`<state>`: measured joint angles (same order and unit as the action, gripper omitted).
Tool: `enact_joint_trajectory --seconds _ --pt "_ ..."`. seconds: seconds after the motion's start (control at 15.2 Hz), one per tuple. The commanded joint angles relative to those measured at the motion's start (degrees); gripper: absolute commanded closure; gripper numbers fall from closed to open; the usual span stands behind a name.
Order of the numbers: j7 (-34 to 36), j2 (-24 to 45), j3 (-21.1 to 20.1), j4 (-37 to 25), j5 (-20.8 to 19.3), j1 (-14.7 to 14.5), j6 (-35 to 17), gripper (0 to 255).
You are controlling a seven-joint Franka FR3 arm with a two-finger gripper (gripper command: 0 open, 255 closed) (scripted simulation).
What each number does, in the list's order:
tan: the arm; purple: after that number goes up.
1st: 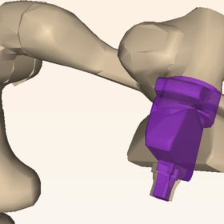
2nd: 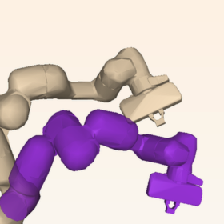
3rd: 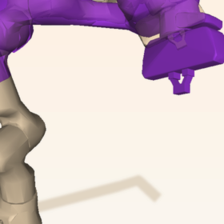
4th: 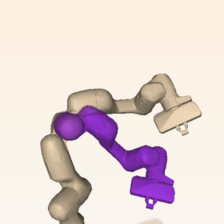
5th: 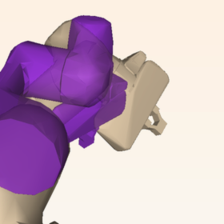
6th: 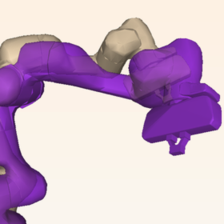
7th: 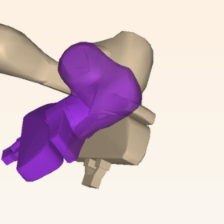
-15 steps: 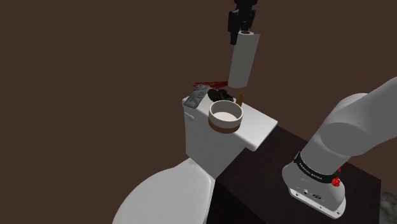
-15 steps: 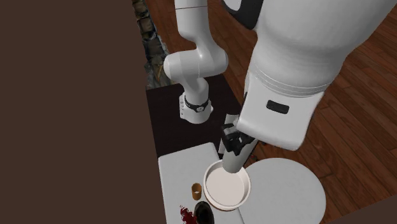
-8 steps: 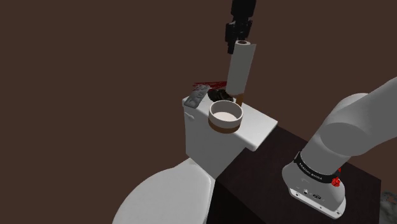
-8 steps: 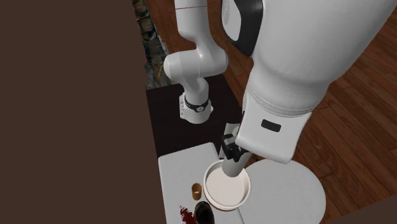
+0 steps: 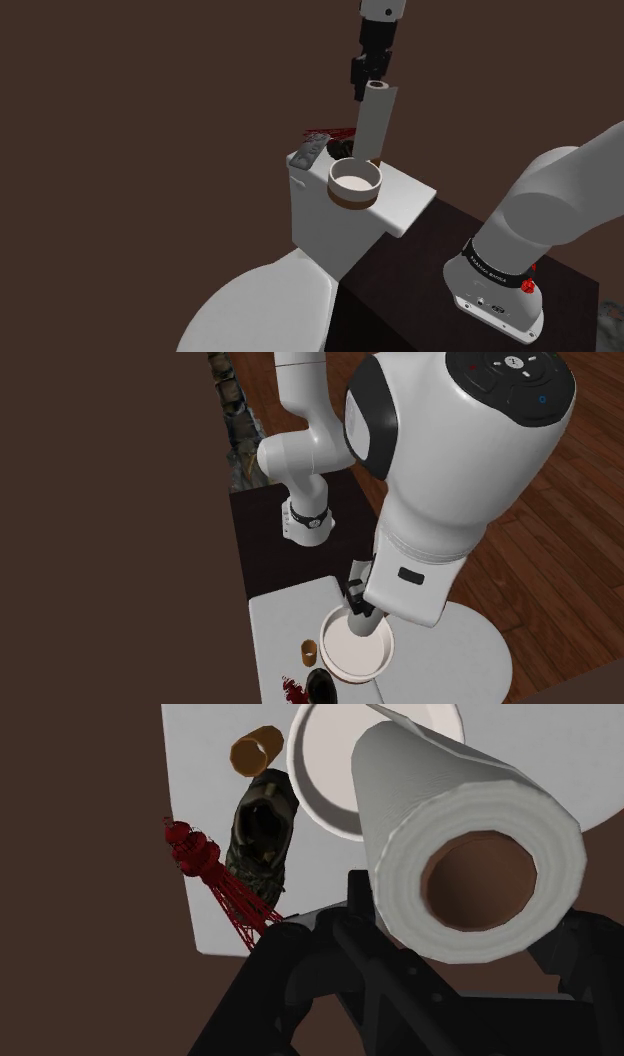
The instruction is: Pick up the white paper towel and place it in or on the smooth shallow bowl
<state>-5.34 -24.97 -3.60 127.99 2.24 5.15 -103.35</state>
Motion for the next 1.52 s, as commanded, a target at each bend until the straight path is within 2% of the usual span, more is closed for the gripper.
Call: enact_joint_trajectory --seconds 0.0,0.73,1.25,1.32,1.45 --pt "-0.07 0.00 0.00 1.65 0.02 0.00 -1.67 255" --pt "-0.17 1.35 -0.21 9.27 0.15 -0.06 -10.64 255" --pt "-0.17 1.35 -0.21 9.27 0.15 -0.06 -10.64 255" --pt "-0.17 1.35 -0.21 9.27 0.15 -0.06 -10.64 0" --pt "-0.17 1.35 -0.21 9.27 0.15 -0.06 -10.64 0"
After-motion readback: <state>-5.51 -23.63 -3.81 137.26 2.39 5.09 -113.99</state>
